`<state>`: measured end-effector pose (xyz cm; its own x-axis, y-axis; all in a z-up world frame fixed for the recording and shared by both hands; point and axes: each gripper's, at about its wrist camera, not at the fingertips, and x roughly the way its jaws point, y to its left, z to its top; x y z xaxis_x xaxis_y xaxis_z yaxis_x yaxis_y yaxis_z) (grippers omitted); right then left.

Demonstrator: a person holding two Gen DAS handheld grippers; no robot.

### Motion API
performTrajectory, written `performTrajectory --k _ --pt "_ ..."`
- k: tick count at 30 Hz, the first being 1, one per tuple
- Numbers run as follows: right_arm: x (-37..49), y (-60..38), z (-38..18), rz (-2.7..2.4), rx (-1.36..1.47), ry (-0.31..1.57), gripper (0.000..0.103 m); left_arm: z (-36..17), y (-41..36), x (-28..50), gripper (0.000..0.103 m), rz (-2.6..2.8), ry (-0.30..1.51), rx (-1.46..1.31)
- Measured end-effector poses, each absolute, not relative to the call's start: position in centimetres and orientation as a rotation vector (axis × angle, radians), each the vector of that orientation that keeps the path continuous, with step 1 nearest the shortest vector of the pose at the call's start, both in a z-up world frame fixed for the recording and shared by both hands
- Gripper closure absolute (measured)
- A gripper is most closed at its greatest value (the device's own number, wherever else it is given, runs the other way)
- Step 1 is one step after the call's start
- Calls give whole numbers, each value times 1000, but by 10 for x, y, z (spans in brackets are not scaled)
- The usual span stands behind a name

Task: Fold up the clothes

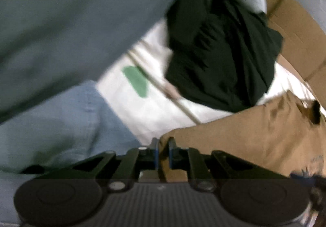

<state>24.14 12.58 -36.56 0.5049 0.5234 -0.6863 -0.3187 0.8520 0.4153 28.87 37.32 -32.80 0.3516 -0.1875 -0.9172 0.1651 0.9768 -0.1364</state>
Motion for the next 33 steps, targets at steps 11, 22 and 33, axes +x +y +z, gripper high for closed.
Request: performTrajectory --k 11,22,33 --pt "329 87 -369 377 40 844 63 -345 380 291 50 -235 1216 -75" --pt "258 126 -361 547 39 856 63 -345 359 290 63 -141 1220 133" --pt "181 205 -372 761 -43 883 63 -283 337 245 55 -208 1217 67"
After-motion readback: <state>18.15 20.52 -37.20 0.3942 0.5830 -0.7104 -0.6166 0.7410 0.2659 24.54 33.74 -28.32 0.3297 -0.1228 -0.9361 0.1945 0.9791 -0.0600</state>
